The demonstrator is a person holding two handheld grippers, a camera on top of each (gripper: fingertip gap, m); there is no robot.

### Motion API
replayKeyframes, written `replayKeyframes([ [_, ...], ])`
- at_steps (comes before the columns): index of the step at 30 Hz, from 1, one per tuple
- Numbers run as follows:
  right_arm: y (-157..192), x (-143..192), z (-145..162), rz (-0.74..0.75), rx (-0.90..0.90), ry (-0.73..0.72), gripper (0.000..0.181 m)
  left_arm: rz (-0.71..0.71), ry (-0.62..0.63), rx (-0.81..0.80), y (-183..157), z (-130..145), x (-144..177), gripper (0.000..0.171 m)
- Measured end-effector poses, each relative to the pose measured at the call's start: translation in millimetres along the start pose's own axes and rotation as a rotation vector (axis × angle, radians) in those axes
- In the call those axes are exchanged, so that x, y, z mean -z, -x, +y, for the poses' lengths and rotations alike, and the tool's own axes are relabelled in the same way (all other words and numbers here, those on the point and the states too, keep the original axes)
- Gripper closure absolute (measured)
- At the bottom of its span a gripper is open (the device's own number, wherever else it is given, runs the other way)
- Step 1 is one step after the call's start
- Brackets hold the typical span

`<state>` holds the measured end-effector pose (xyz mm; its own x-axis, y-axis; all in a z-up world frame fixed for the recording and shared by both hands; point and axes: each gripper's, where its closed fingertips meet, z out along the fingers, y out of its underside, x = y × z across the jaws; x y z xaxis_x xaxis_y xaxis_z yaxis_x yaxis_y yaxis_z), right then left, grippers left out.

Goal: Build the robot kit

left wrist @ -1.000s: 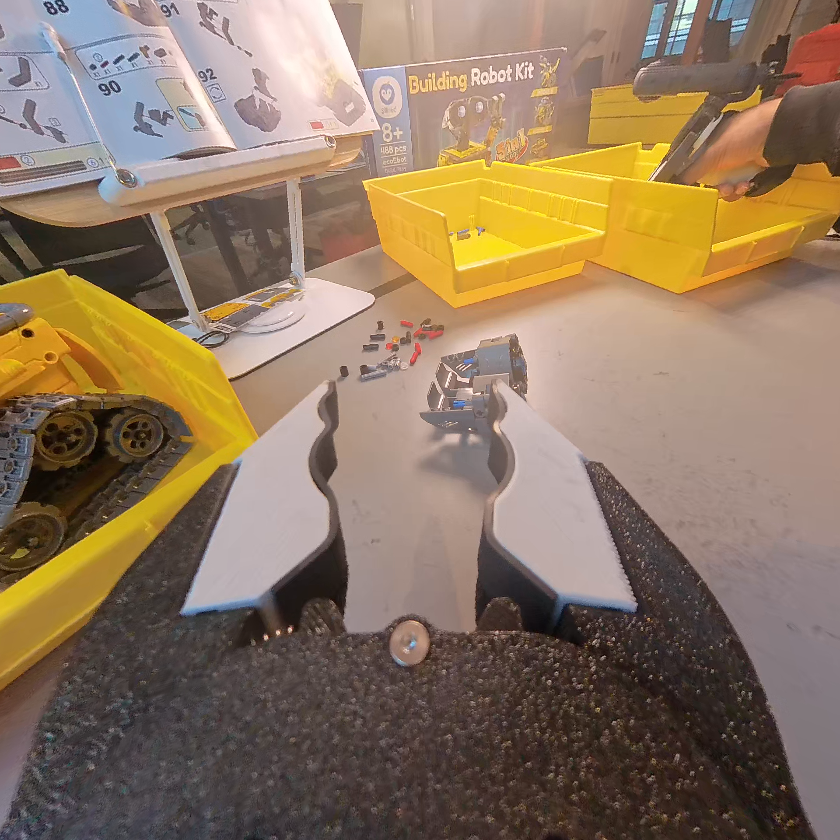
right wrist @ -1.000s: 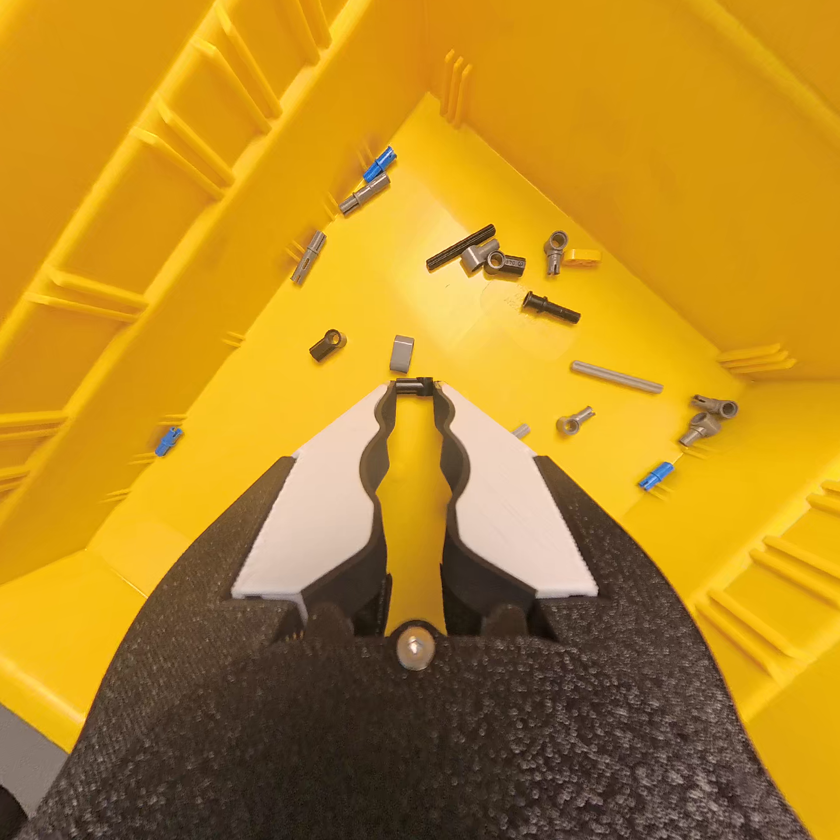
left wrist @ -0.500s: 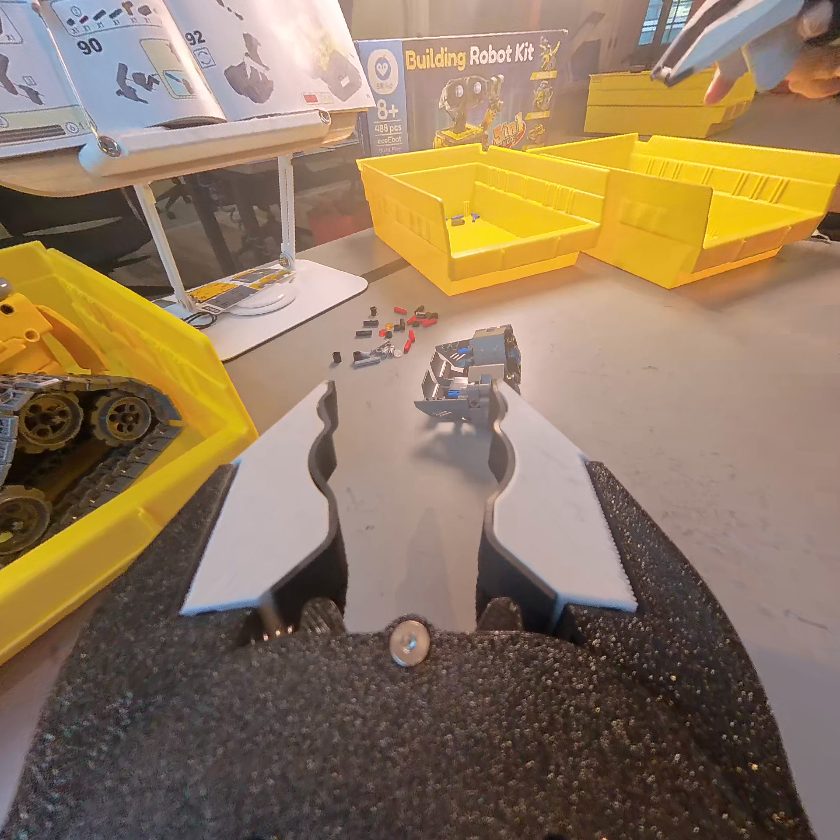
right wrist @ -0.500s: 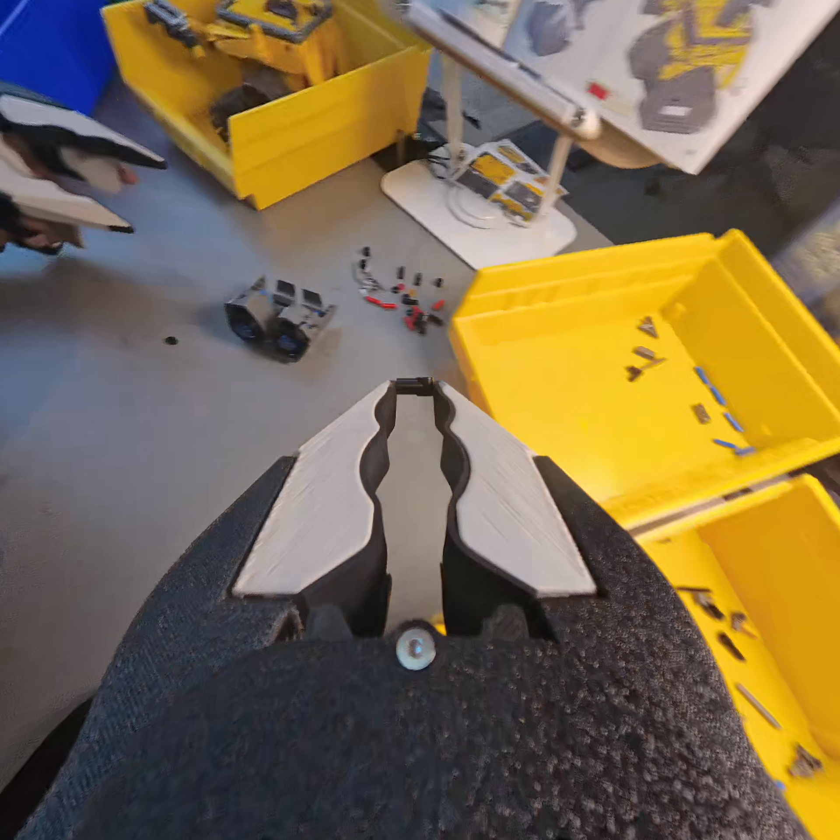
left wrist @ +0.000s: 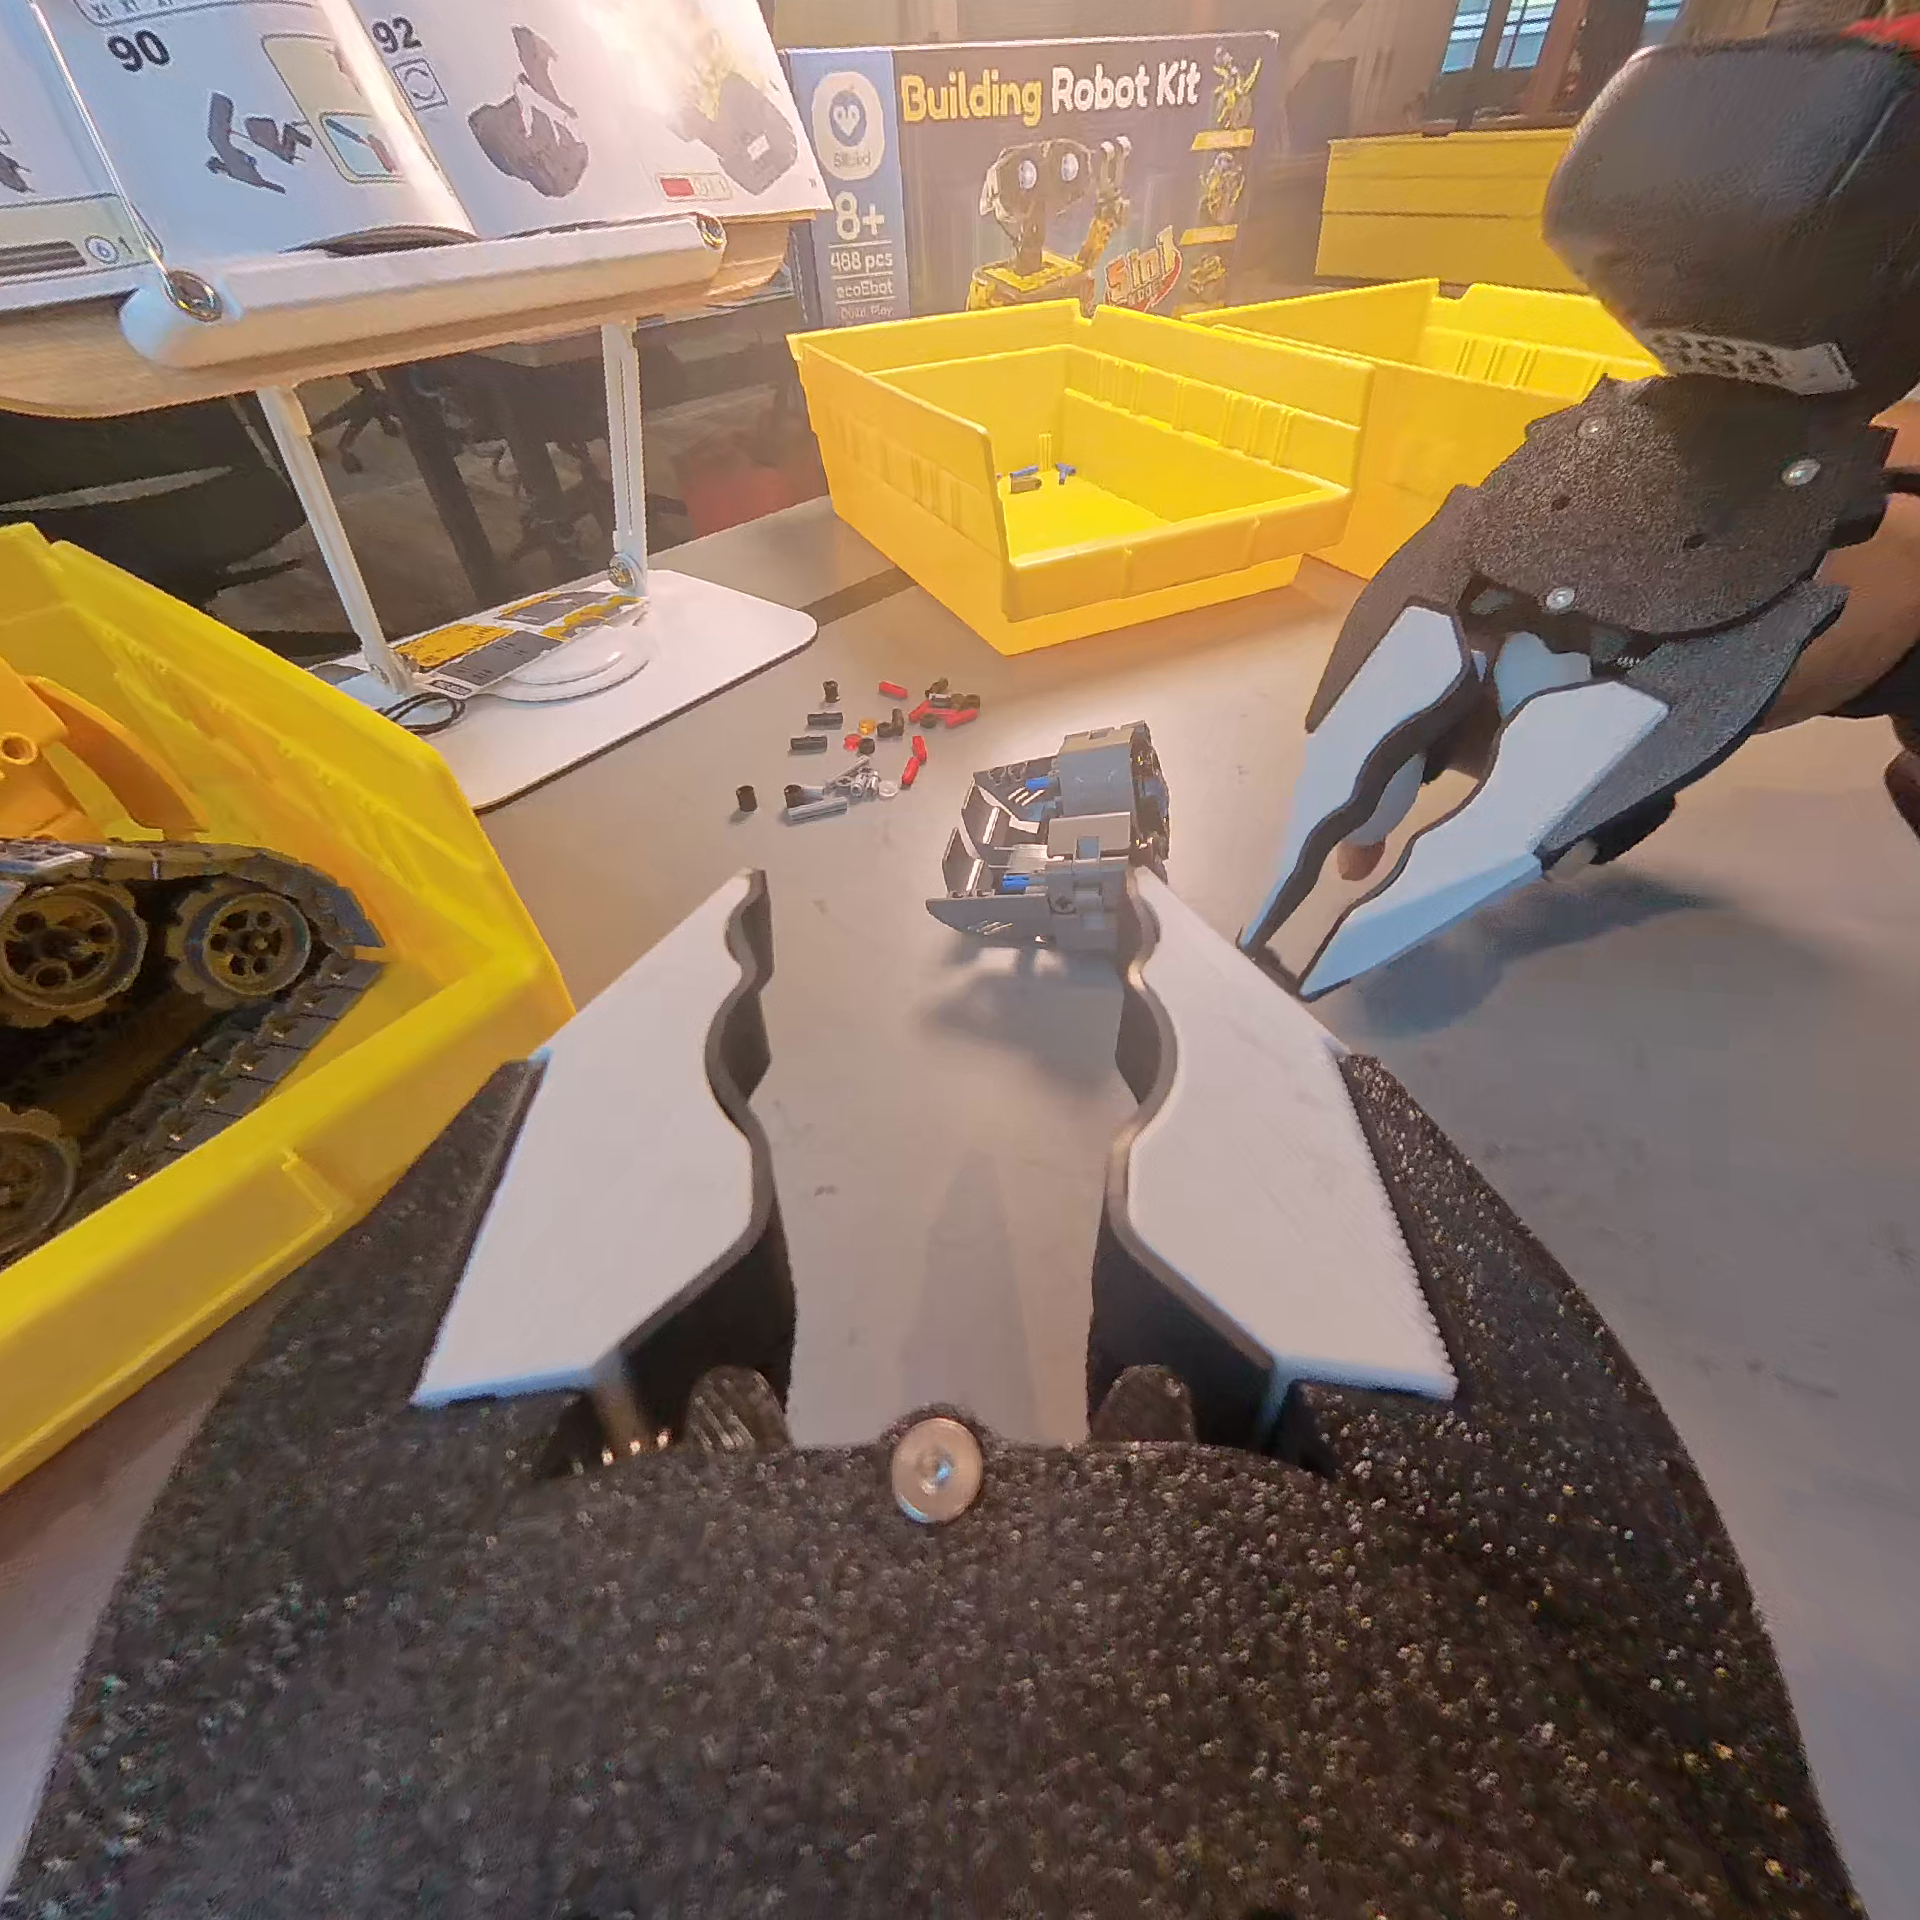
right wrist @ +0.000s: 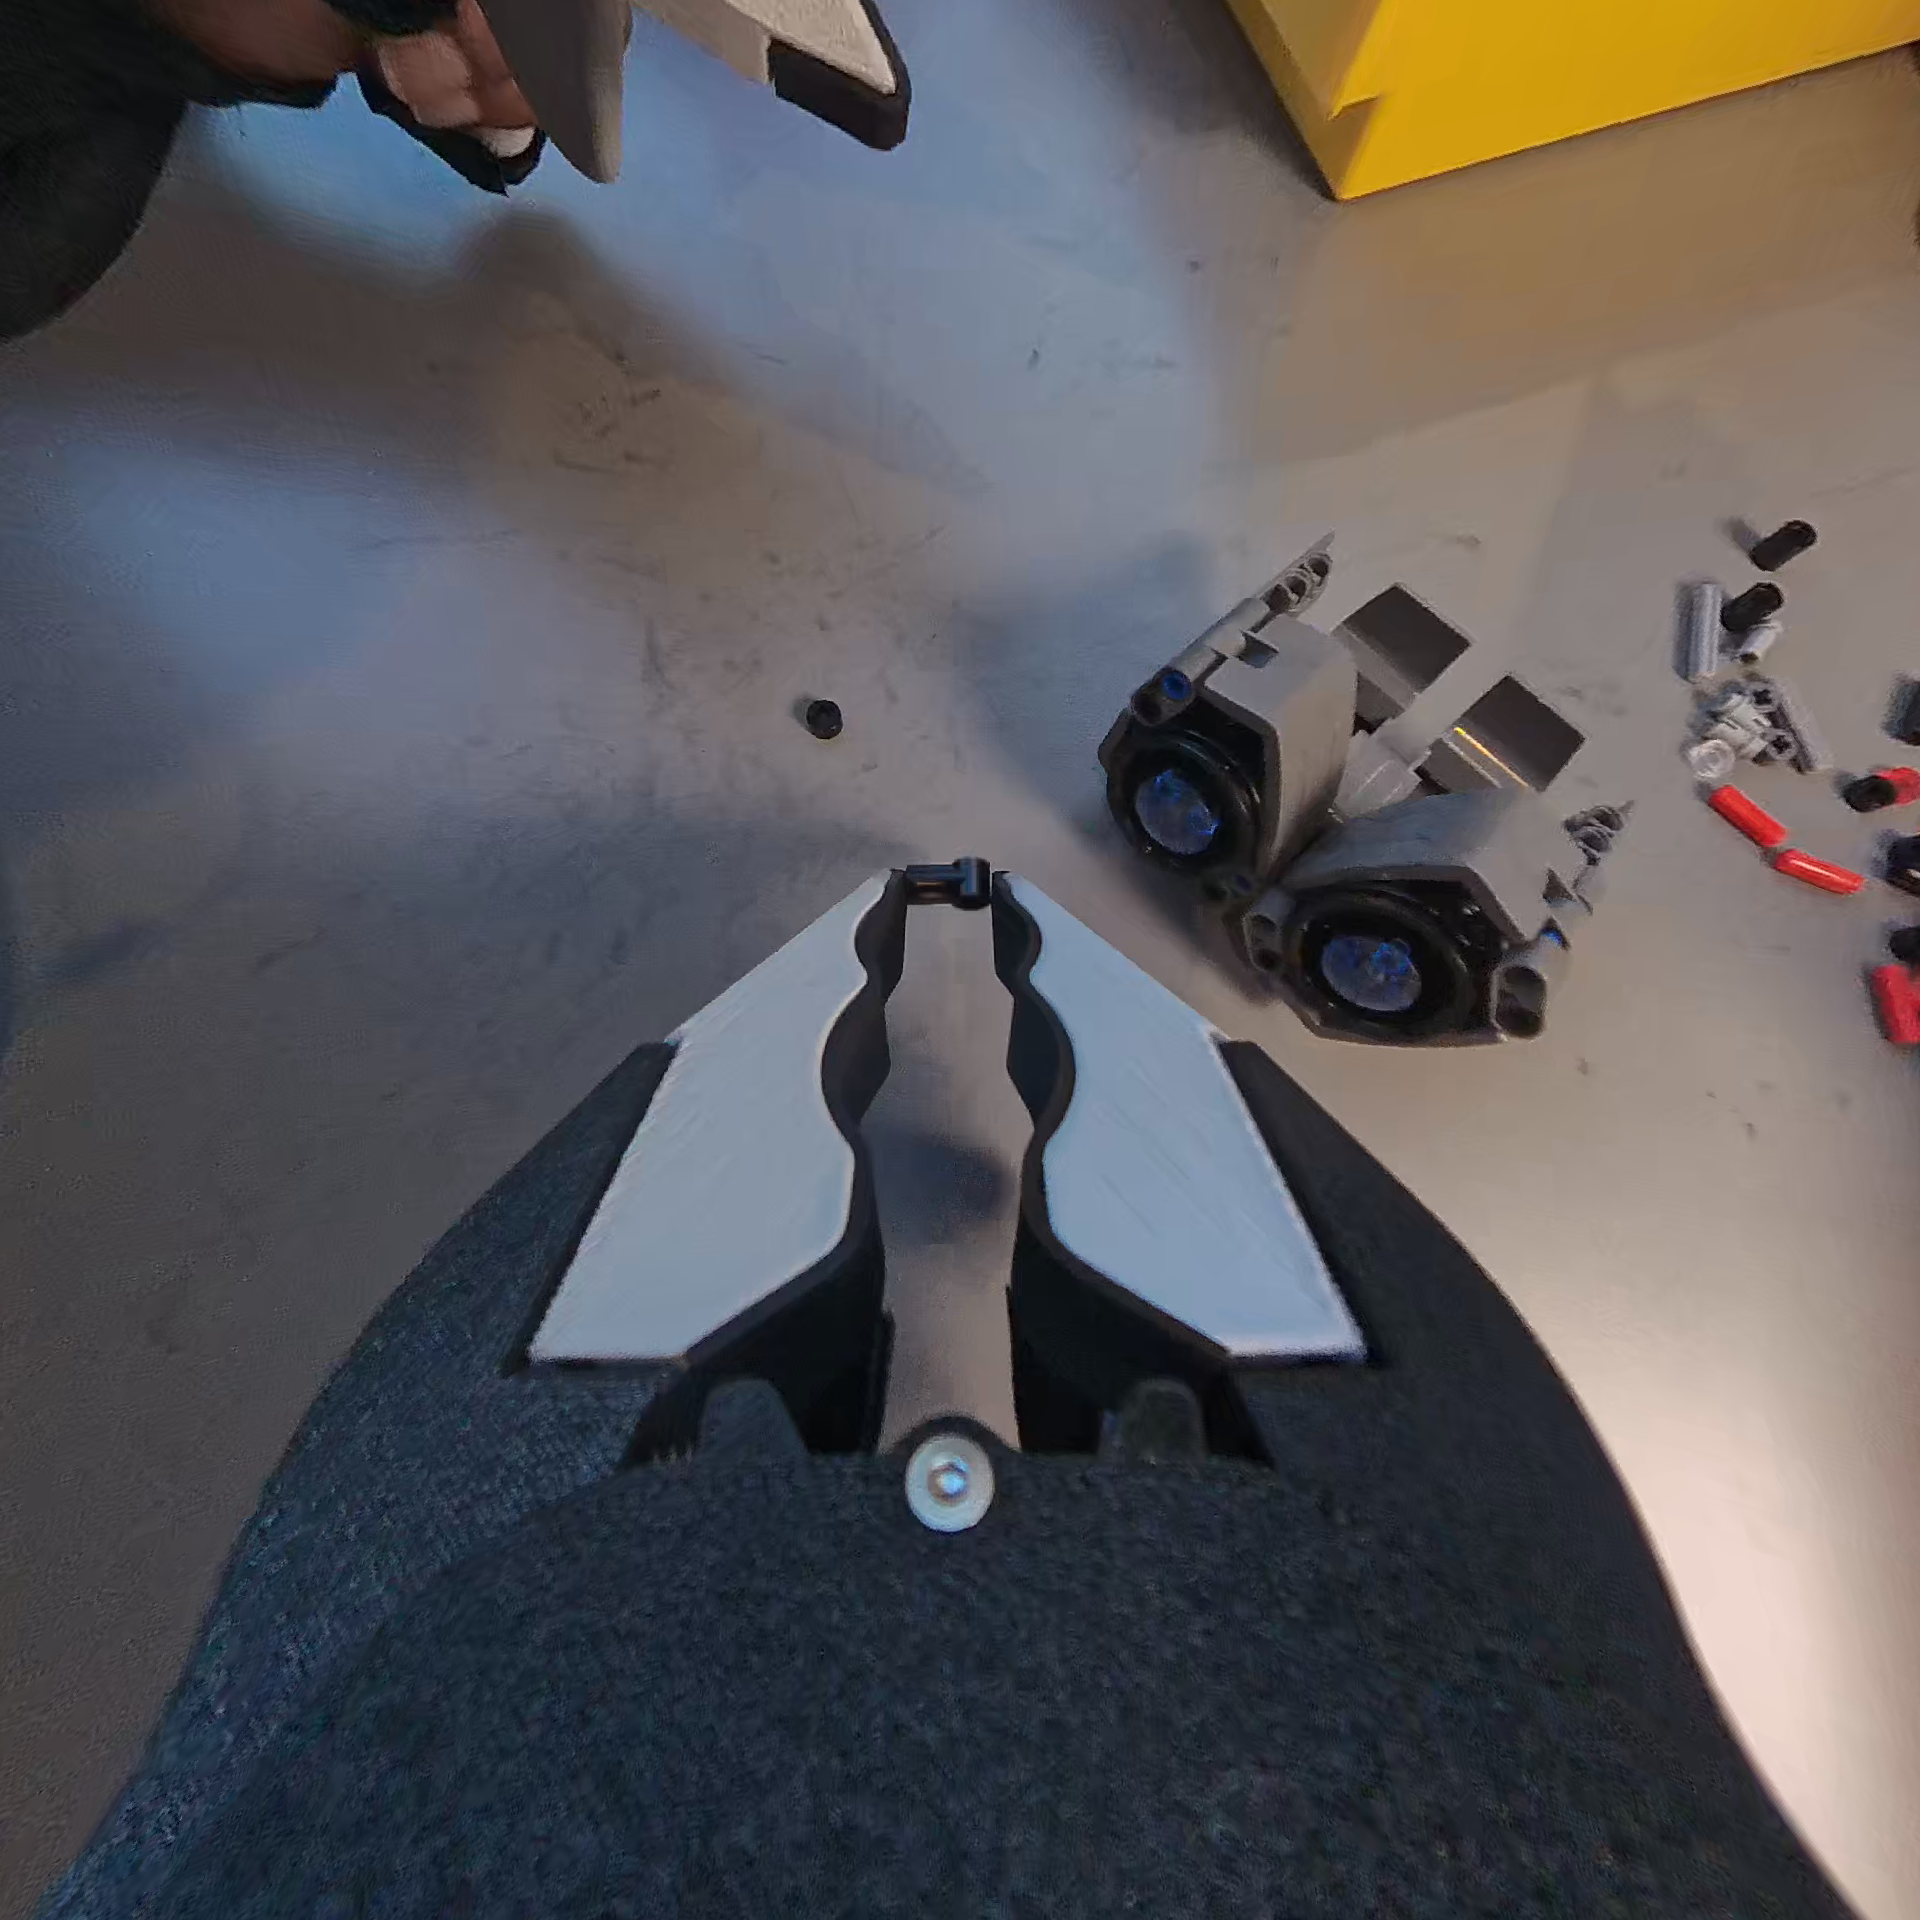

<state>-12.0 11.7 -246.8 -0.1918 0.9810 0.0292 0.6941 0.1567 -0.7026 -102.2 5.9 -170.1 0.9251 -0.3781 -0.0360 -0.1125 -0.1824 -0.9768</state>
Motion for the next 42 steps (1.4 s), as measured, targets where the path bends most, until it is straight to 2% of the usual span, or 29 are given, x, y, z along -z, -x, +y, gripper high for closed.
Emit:
replayKeyframes([
  [6,2.4,-9.3,5.0,-0.013,0.034,0.044,0.165,0.004,0.005,0.009,0.4,2.1,-1.1,0.105],
  [13,-4.5,1.9,-5.5,-0.013,-0.008,-0.046,0.164,0.002,0.016,0.023,2.8,5.8,-2.3,0.105],
  [17,-25.0,26.5,-24.2,0.056,-0.050,-0.195,0.160,0.010,0.015,0.030,1.7,5.3,-1.9,0.106],
  [22,-69.0,80.5,-42.8,0.210,-0.156,-0.388,0.157,0.015,0.018,0.034,-0.1,6.0,-2.8,0.106],
  [24,-100.9,111.0,-45.0,0.333,-0.172,-0.413,0.157,0.016,0.016,0.036,-1.4,5.4,-3.0,0.106],
  [26,-151.0,148.3,-46.0,0.482,-0.235,-0.403,0.157,0.021,0.015,0.040,-3.6,5.1,-3.9,0.106],
  [29,-253.5,199.6,-29.0,0.726,-0.405,-0.335,0.157,0.032,0.022,0.041,-7.4,5.7,-5.7,0.106],
  [31,-320.7,214.1,2.7,0.837,-0.557,-0.259,0.153,0.036,0.024,0.038,-9.5,5.4,-5.3,0.106],
  [33,-368.3,206.3,42.9,0.855,-0.748,-0.187,0.147,0.034,0.021,0.032,-10.5,4.5,-3.6,0.107],
  [35,-398.6,193.3,74.1,0.861,-0.897,-0.164,0.147,0.038,0.021,0.033,-11.3,4.0,-2.7,0.107],
  [39,-429.4,164.2,115.9,0.874,-1.027,-0.075,0.146,0.066,0.019,0.049,-17.1,3.5,-3.0,0.107],
  [42,-445.0,151.2,135.0,0.882,-1.078,-0.034,0.146,0.080,0.023,0.048,-20.1,3.3,-3.1,0.107],
])
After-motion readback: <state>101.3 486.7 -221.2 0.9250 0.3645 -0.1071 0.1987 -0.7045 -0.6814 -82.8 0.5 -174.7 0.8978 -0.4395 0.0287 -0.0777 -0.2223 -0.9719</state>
